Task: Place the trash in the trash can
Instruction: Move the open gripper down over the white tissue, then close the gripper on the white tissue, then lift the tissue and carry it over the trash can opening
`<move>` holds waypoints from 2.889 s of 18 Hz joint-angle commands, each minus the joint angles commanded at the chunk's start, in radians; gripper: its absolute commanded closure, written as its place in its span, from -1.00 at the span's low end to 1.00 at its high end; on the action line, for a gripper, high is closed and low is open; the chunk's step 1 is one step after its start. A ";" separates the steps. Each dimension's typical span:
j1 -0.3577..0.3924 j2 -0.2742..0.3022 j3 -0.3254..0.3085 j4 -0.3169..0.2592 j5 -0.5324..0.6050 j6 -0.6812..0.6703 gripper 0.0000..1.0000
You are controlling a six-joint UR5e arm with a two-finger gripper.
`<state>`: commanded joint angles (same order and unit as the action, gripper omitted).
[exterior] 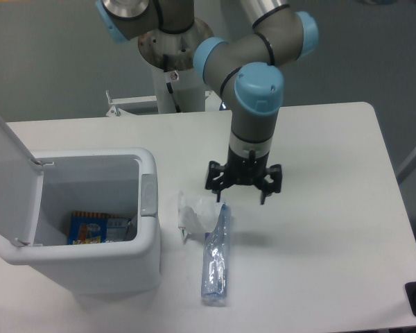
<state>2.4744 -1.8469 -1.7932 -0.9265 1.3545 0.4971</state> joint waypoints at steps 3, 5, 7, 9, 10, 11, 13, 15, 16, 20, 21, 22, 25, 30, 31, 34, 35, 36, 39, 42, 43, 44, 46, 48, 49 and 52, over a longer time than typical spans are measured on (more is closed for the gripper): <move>-0.026 -0.014 -0.012 0.002 -0.003 -0.032 -1.00; -0.044 -0.034 -0.014 0.003 0.006 -0.054 -1.00; -0.057 -0.041 -0.014 0.005 0.008 -0.069 -1.00; -0.058 -0.044 -0.015 0.005 0.008 -0.086 -1.00; -0.058 -0.051 -0.018 0.009 0.008 -0.095 -1.00; -0.061 -0.054 -0.018 0.012 0.008 -0.098 -1.00; -0.075 -0.058 -0.018 0.015 0.009 -0.098 -0.78; -0.075 -0.058 -0.018 0.015 0.009 -0.097 -0.36; -0.075 -0.058 -0.018 0.014 0.009 -0.097 -0.16; -0.075 -0.057 -0.017 0.012 0.009 -0.098 0.44; -0.074 -0.057 -0.018 0.012 0.009 -0.098 0.55; -0.075 -0.057 -0.017 0.012 0.008 -0.097 0.63; -0.075 -0.055 -0.018 0.011 0.009 -0.097 0.94; -0.072 -0.049 -0.015 0.009 0.008 -0.081 0.95; -0.068 -0.045 -0.012 0.006 0.006 -0.080 0.95; -0.051 -0.020 0.003 0.003 0.002 -0.065 0.98; -0.039 -0.009 0.017 0.002 -0.006 -0.060 0.98; -0.029 -0.006 0.029 0.002 -0.029 -0.058 0.98; 0.023 0.034 0.073 -0.009 -0.145 -0.061 0.98; 0.076 0.049 0.138 -0.020 -0.265 -0.081 0.97; 0.102 0.064 0.164 -0.020 -0.317 -0.106 0.97; 0.130 0.078 0.197 -0.018 -0.360 -0.138 0.96; 0.162 0.081 0.262 -0.017 -0.437 -0.208 0.96; 0.192 0.081 0.314 -0.011 -0.498 -0.274 0.96; 0.198 0.080 0.342 -0.009 -0.529 -0.307 0.96; 0.196 0.081 0.403 -0.008 -0.592 -0.373 0.96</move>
<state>2.6707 -1.7656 -1.3899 -0.9342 0.7626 0.1244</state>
